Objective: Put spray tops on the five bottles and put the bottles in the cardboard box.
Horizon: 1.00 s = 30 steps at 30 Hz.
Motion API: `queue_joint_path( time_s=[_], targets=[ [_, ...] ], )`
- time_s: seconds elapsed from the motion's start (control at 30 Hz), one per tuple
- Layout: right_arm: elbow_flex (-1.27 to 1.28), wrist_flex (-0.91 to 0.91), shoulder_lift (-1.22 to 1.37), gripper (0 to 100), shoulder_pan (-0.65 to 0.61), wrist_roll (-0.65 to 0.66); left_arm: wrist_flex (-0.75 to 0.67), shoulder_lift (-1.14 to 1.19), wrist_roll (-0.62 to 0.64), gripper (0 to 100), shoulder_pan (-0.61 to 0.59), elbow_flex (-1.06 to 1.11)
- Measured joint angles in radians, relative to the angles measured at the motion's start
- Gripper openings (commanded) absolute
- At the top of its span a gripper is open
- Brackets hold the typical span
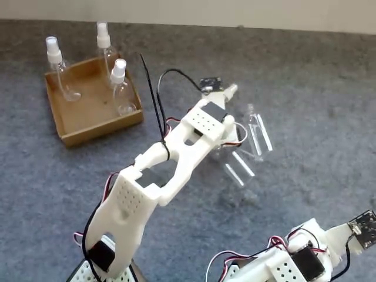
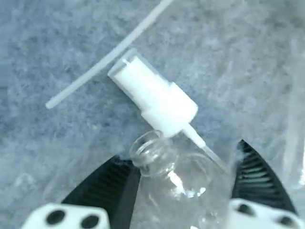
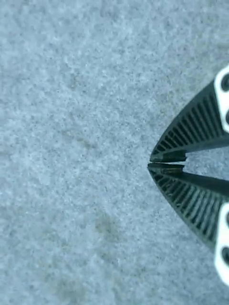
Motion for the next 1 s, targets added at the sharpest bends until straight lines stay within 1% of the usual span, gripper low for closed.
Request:
queue_joint_path(
  time_s=[0.33,0.73,0.87,1.0],
  targets=[
    [0.0,0.0,0.0,0.5,0.0,0.0,0.143,0.0,0.02,25,0.008,-0.169],
    [0.0,0.0,0.0,0.5,0.0,0.0,0.152,0.0,0.026,25,0.018,-0.176],
    [0.0,0.0,0.0,0.5,0.0,0.0,0.152,0.0,0.074,25,0.031,-0.176],
    [0.0,0.0,0.0,0.5,0.0,0.0,0.152,0.0,0.086,25,0.028,-0.176]
  ],
)
